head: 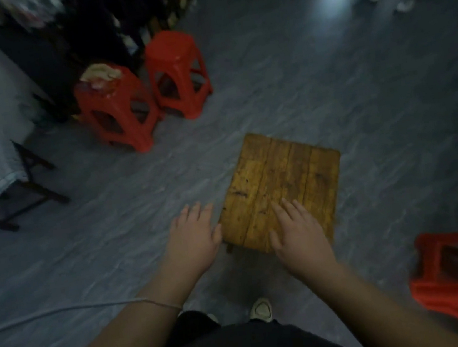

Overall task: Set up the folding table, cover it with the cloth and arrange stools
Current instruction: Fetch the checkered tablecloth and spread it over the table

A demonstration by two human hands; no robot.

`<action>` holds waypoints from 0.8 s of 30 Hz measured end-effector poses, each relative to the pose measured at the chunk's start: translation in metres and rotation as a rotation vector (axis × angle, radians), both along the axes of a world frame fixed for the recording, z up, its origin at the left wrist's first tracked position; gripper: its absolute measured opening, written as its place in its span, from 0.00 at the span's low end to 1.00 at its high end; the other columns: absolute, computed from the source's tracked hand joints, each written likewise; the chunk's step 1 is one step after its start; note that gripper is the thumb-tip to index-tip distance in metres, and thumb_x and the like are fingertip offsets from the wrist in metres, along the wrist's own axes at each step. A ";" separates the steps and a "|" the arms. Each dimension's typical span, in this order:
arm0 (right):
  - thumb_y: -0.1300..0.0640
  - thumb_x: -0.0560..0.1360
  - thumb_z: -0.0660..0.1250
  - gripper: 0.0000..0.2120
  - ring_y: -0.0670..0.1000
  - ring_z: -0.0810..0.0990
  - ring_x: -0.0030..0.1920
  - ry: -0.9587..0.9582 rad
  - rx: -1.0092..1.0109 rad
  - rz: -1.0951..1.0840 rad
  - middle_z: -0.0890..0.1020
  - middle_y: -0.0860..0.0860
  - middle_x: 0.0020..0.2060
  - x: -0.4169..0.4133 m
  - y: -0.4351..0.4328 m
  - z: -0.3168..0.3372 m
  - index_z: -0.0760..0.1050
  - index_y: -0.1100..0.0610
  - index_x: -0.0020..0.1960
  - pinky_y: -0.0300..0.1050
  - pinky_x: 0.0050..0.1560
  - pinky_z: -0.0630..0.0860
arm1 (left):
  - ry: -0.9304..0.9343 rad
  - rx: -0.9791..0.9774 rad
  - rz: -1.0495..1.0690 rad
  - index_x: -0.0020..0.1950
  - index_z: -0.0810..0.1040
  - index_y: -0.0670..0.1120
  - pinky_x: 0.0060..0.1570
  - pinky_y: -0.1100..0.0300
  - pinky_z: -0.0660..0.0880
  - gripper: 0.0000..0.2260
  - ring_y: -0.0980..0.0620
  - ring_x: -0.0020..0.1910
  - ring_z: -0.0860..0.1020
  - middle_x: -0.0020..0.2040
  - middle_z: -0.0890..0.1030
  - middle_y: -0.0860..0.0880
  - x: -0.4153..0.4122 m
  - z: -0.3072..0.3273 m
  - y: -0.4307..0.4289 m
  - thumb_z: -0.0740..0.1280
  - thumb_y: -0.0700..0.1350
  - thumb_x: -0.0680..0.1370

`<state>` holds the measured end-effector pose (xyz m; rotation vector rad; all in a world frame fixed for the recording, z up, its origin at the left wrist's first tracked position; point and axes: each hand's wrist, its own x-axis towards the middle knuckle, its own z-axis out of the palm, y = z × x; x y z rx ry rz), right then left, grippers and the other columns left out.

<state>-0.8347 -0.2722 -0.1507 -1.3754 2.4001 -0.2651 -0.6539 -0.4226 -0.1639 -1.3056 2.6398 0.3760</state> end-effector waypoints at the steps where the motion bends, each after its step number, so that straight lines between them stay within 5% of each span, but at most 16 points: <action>1: 0.44 0.80 0.56 0.29 0.54 0.55 0.79 0.000 -0.003 0.032 0.62 0.51 0.78 0.004 -0.011 0.005 0.57 0.50 0.80 0.57 0.77 0.57 | -0.008 0.000 0.036 0.77 0.67 0.47 0.69 0.45 0.67 0.33 0.39 0.71 0.69 0.72 0.72 0.42 0.009 0.004 -0.004 0.47 0.62 0.77; 15: 0.44 0.80 0.58 0.30 0.55 0.58 0.78 0.056 -0.090 0.569 0.64 0.52 0.78 0.181 -0.194 0.057 0.58 0.52 0.79 0.52 0.78 0.57 | 0.098 -0.065 0.644 0.79 0.61 0.46 0.74 0.47 0.61 0.41 0.41 0.75 0.64 0.76 0.66 0.42 0.232 0.065 -0.057 0.38 0.64 0.72; 24: 0.44 0.80 0.57 0.30 0.54 0.57 0.79 0.065 -0.148 0.833 0.63 0.52 0.78 0.393 -0.336 0.070 0.59 0.52 0.79 0.52 0.77 0.58 | 0.105 -0.101 0.888 0.81 0.56 0.50 0.75 0.48 0.59 0.28 0.44 0.77 0.60 0.78 0.63 0.46 0.439 0.064 -0.140 0.53 0.58 0.82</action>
